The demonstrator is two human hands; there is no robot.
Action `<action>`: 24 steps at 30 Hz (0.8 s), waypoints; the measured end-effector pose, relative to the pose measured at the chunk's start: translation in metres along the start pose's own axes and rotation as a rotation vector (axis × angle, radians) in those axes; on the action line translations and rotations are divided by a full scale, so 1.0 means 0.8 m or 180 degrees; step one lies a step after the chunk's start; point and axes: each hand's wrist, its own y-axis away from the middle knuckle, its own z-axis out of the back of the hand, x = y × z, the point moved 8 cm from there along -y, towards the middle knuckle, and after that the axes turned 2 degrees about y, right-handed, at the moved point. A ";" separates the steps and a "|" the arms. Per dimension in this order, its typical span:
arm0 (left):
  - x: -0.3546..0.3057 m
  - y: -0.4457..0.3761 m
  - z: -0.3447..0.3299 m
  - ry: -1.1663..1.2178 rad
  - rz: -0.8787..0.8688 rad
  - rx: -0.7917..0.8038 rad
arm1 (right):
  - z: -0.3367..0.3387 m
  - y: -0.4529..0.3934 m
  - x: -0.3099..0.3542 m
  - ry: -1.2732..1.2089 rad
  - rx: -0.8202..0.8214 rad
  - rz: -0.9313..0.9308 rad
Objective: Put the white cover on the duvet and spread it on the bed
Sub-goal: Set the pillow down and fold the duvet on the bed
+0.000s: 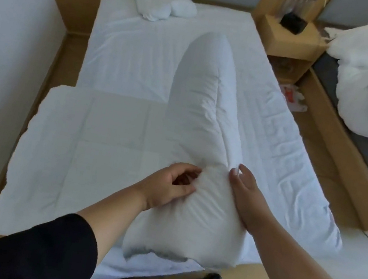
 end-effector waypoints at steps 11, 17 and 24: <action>-0.077 -0.179 -0.272 -0.0596 0.0075 -0.0233 | 0.306 -0.062 -0.233 0.0615 -0.0501 -0.0746; -0.005 -0.220 -0.284 -0.1053 0.1038 -0.0083 | 0.311 -0.088 -0.315 0.1115 0.0347 -0.0921; 0.085 -0.273 -0.283 -0.0842 0.1885 0.0202 | 0.279 -0.100 -0.356 0.1359 0.0629 -0.1214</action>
